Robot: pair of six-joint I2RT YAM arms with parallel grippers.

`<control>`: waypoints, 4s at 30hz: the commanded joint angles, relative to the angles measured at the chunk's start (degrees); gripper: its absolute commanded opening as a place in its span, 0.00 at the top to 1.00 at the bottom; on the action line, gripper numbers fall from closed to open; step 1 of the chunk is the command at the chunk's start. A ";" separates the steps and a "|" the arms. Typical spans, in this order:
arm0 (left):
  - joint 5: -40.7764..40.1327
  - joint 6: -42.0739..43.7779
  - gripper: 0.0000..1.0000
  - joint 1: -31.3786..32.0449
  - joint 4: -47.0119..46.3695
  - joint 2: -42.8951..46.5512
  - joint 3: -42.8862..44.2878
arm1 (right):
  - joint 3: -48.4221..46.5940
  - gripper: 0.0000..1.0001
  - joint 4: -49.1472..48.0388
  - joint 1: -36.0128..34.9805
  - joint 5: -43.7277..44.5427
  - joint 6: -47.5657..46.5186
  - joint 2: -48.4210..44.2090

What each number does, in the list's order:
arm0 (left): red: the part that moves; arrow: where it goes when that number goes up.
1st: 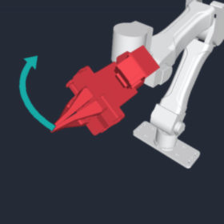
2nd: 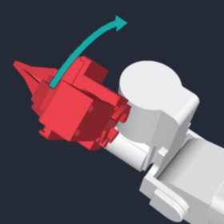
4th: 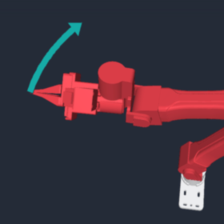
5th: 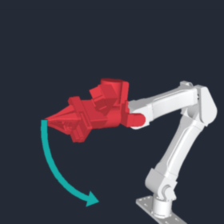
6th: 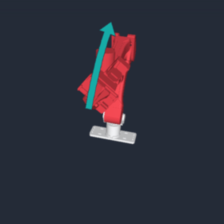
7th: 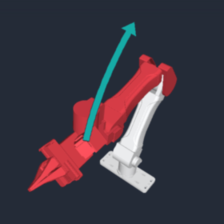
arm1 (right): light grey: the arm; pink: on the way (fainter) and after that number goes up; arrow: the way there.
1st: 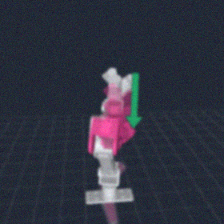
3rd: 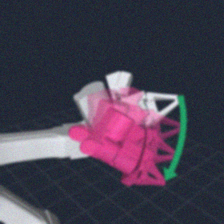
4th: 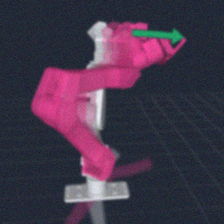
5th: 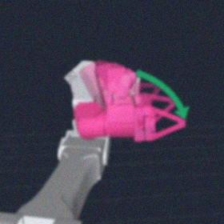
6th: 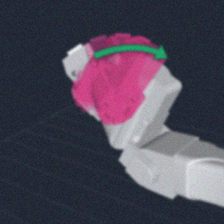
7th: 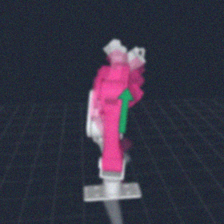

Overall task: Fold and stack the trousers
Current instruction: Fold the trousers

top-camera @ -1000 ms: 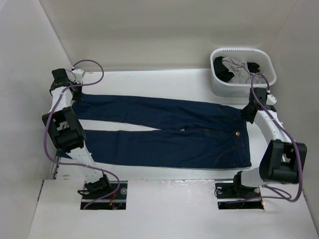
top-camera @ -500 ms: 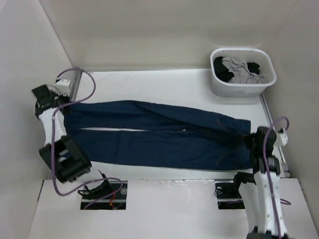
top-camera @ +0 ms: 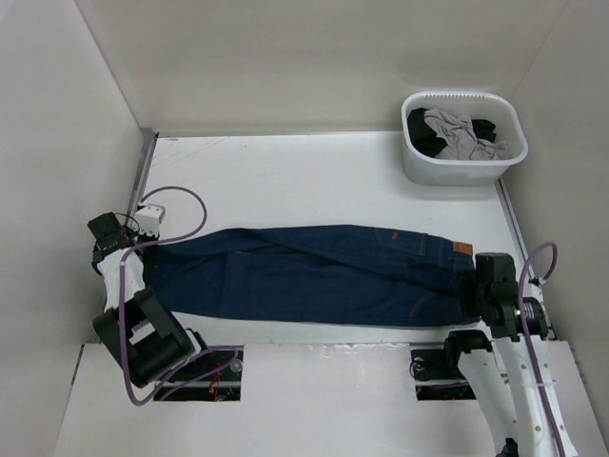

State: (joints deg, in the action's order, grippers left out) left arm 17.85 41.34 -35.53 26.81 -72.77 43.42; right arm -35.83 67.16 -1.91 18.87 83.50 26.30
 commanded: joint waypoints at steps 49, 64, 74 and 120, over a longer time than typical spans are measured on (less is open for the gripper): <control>-7.91 -3.81 0.98 1.20 -19.16 7.11 7.57 | 5.76 1.00 -19.54 29.03 -17.64 -18.30 3.07; -14.07 21.66 0.76 2.44 15.54 16.96 -5.11 | 4.90 1.00 -7.21 25.08 -14.92 -16.88 -3.63; -8.08 40.30 0.35 3.13 37.44 7.14 17.30 | 5.16 1.00 -9.23 24.72 -14.74 -18.11 -2.22; -27.42 3.92 0.61 35.22 35.07 -21.53 13.44 | -0.82 0.99 -16.53 29.91 -11.58 -19.96 5.42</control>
State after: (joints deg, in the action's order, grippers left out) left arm -10.44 45.91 -1.37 59.42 -93.58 55.27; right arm -34.15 54.30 27.16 5.56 63.42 31.44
